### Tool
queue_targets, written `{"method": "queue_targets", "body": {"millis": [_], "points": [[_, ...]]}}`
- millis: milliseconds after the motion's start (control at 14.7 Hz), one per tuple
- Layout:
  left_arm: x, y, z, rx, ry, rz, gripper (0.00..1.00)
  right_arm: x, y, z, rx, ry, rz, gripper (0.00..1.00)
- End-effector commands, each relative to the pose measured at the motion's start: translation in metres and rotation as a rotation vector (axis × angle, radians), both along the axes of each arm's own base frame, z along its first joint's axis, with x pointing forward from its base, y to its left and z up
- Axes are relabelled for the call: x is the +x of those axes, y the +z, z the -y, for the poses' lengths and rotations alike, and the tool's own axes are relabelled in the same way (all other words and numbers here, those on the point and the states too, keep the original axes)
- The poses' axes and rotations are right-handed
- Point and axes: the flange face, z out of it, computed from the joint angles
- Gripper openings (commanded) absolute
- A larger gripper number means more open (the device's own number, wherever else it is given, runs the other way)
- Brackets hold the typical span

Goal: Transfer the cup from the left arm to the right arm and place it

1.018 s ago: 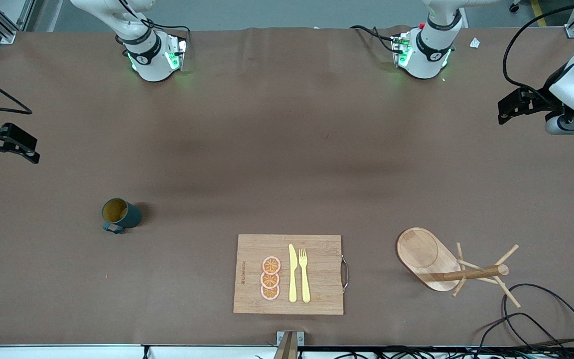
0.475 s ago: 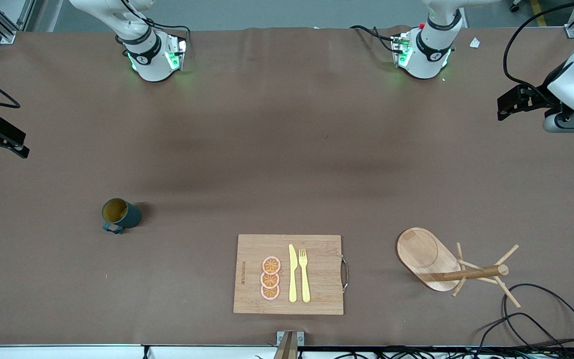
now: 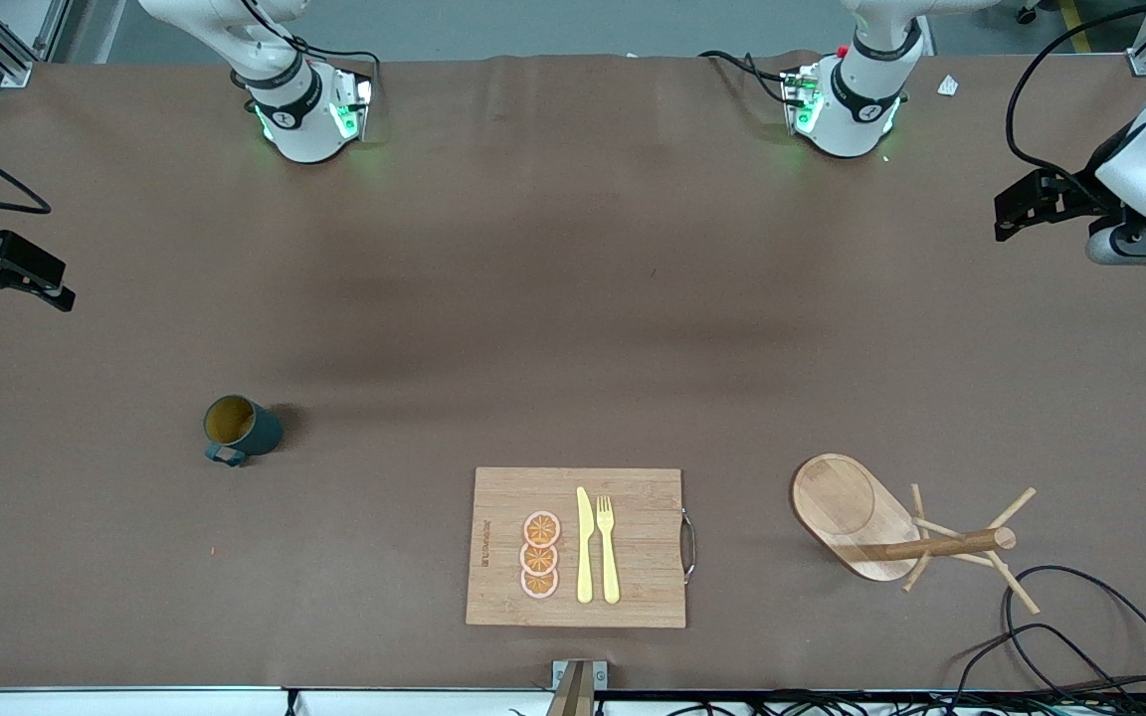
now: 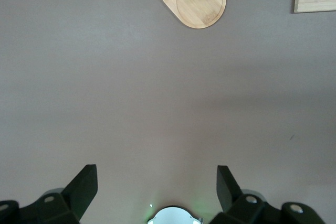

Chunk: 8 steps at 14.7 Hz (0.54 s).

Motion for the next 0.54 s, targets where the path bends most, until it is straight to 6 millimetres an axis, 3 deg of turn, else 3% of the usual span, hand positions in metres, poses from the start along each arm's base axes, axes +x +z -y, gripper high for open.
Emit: {"method": "queue_targets", "body": {"millis": [0,475], "points": [[0.0018,0.0047,-0.0005,-0.007,-0.017,-0.002,1.0,-0.0118,0.0012,0.0068,0.062,-0.037,-0.018,1.0],[0.0012,0.004,0.0046,-0.008,-0.017,-0.004,1.0,-0.0114,0.0043,0.0131,0.05,-0.031,-0.011,1.0]]}}
